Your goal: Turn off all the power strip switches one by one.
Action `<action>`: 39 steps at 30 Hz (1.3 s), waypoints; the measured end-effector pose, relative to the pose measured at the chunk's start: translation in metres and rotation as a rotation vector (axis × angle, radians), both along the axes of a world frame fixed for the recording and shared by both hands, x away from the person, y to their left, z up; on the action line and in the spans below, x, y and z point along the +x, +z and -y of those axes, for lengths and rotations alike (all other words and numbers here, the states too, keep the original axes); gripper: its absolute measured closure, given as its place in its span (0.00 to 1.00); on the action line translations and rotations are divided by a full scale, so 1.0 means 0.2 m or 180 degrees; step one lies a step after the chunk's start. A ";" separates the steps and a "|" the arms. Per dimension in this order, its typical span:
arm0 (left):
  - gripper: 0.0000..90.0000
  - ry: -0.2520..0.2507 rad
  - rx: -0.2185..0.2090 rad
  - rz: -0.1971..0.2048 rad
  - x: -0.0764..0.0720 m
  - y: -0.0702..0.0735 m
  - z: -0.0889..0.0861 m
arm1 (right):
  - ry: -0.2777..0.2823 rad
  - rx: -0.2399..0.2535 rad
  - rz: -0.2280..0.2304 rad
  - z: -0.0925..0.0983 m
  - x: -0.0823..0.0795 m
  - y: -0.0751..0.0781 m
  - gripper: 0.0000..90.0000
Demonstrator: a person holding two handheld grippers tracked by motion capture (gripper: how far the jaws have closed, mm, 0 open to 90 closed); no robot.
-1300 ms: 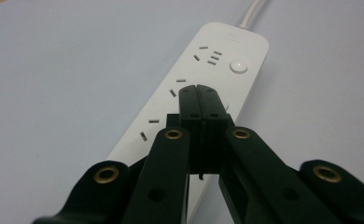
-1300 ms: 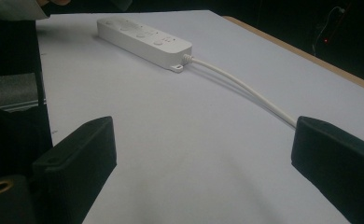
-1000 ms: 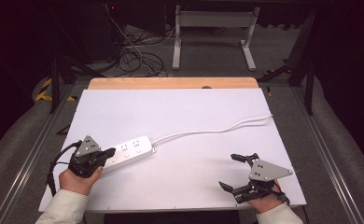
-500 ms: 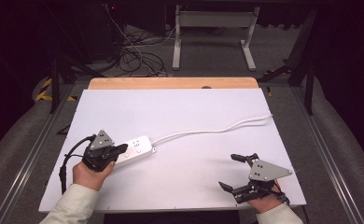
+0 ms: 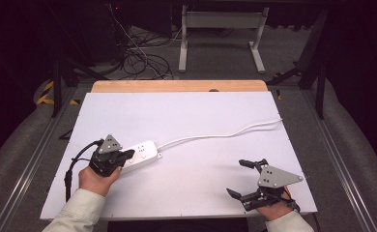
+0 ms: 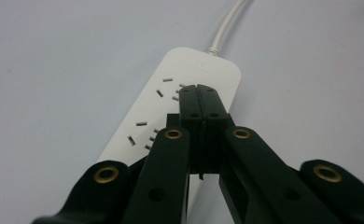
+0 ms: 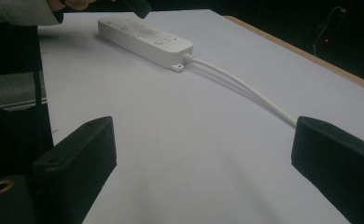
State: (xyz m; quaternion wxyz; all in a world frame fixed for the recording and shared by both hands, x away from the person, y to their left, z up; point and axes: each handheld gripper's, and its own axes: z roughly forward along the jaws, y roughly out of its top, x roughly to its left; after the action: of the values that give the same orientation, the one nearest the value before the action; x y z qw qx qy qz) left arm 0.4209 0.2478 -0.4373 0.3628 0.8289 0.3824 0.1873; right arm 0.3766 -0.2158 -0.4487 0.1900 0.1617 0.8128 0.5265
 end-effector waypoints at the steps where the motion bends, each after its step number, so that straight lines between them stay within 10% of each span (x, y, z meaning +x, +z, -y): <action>1: 1.00 -0.0014 0.0051 0.0003 0.01 -0.01 0.00 | 0.0001 0.0000 0.0000 0.00 0.00 0.00 0.08; 39: 1.00 0.0014 0.0217 -0.0328 0.05 -0.09 0.01 | 0.0018 0.0006 -0.0008 0.00 0.00 0.00 0.08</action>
State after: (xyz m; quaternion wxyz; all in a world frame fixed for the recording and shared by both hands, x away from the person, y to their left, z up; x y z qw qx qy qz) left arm 0.4306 0.2466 -0.4560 0.3138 0.8484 0.3958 0.1582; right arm 0.3762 -0.2156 -0.4488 0.1872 0.1603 0.8129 0.5276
